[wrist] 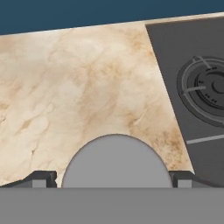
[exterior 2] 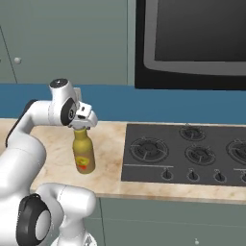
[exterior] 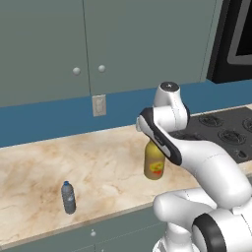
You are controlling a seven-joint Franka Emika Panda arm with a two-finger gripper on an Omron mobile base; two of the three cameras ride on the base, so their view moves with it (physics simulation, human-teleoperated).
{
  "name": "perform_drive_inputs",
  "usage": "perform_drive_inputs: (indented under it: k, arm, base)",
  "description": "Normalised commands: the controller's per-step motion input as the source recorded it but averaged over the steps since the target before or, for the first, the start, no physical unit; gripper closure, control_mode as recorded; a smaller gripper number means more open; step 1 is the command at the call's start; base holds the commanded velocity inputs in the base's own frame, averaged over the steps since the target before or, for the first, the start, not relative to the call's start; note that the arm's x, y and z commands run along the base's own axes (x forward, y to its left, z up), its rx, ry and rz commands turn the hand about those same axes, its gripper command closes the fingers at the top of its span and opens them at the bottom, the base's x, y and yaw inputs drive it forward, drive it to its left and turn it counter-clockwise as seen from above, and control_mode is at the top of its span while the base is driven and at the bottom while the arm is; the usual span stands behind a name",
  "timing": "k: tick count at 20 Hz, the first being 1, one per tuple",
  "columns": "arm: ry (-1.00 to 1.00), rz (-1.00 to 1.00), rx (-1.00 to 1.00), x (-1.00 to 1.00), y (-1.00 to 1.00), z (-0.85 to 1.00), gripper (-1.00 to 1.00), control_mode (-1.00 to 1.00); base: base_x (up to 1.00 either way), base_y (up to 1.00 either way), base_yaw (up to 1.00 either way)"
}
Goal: Place the drinks on the dining counter in a tight cluster.
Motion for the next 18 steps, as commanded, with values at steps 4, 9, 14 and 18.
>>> perform_drive_inputs:
  k: [4,9,14,18]
  arm:
    - [0.00,-0.02,0.00,0.02,-0.05,-0.03,-1.00,-1.00]
    - [0.00,0.00,0.00,0.10,-0.08,-0.12,-1.00,-1.00]
    - [0.00,0.00,0.00,0.11,-0.07,-0.27,-1.00,-1.00]
    - [0.00,0.00,0.00,0.01,0.00,-0.19,-1.00,-1.00]
  base:
    - [0.00,0.00,0.00]
    - [0.00,0.00,0.00]
    - [0.00,0.00,0.00]
    - [0.00,0.00,0.00]
